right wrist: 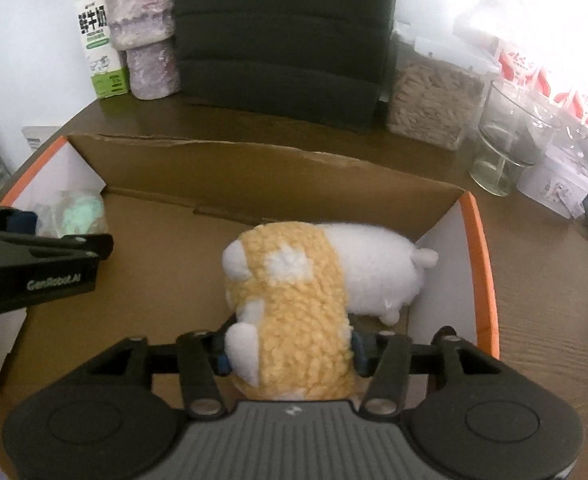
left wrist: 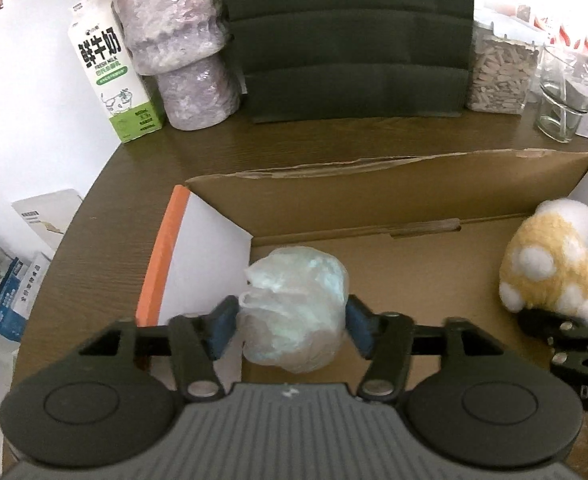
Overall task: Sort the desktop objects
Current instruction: 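Carry plush toy and plastic bag into the cardboard box and release both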
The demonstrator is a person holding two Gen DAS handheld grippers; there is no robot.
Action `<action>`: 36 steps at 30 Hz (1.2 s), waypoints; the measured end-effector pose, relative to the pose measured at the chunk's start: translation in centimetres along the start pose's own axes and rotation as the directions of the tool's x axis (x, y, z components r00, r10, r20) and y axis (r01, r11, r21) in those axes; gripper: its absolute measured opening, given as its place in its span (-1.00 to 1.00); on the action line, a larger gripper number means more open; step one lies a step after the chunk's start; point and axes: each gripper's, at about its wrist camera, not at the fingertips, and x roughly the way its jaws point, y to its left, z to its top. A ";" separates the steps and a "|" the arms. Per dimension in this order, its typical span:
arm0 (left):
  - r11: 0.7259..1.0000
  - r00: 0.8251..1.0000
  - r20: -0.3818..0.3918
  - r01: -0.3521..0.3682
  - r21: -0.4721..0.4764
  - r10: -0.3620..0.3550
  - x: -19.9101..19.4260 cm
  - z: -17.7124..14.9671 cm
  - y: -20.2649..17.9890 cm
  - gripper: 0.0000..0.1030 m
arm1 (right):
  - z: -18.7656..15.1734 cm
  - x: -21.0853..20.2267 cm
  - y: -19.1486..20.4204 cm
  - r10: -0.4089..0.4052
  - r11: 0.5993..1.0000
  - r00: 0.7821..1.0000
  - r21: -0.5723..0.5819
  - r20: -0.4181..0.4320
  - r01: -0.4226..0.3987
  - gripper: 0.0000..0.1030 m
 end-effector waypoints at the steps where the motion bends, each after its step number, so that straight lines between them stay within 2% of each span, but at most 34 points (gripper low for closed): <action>1: 1.000 1.000 0.006 -0.001 0.001 0.001 -0.1 0.0 0.0 0.52 | 0.1 0.0 -0.2 0.002 1.000 1.000 0.001 0.000 -0.002 0.38; 3: 1.000 1.000 0.019 -0.016 0.001 0.016 -0.5 0.1 0.0 0.74 | 0.1 -0.3 -0.1 0.011 1.000 1.000 -0.002 0.008 -0.011 0.54; 5: 1.000 0.999 0.040 -0.010 0.005 0.010 -1.3 0.1 0.1 0.95 | 0.2 -0.7 0.1 0.015 1.000 1.000 -0.014 0.012 -0.015 0.81; 6: 1.000 0.999 0.054 -0.006 0.004 0.006 -1.7 0.1 0.1 1.00 | 0.2 -1.1 0.3 0.011 1.000 1.000 -0.020 0.017 -0.010 0.84; 10: 1.000 0.995 0.098 -0.015 -0.004 0.015 -3.6 -0.1 0.5 1.00 | 0.3 -3.3 0.3 0.028 1.000 0.998 -0.015 0.056 -0.027 1.00; 15: 0.998 0.989 0.147 -0.019 -0.053 0.027 -6.6 -0.6 2.0 1.00 | -0.1 -6.8 0.4 -0.001 1.000 0.994 -0.021 0.108 0.004 1.00; 23: 0.993 0.973 0.230 0.044 -0.105 -0.018 -11.9 -3.0 4.5 1.00 | -2.0 -12.9 0.6 -0.006 0.999 0.979 -0.042 0.202 0.015 1.00; 26: 0.989 0.961 0.273 0.090 -0.116 -0.055 -14.2 -4.8 5.2 1.00 | -3.7 -15.4 0.7 -0.005 0.998 0.967 -0.055 0.254 0.019 1.00; 29: 0.990 0.947 0.311 0.111 -0.086 -0.079 -16.2 -6.8 5.3 1.00 | -5.9 -17.7 0.8 -0.008 0.997 0.950 -0.068 0.312 0.030 1.00; 33: 0.984 0.915 0.381 0.167 -0.063 -0.131 -18.6 -10.9 5.5 1.00 | -9.8 -20.1 1.3 -0.026 0.995 0.918 -0.082 0.396 0.064 1.00; 36: 0.983 0.892 0.433 0.176 -0.062 -0.132 -19.7 -13.8 5.6 1.00 | -12.8 -21.2 1.7 -0.013 0.995 0.902 -0.080 0.431 0.053 1.00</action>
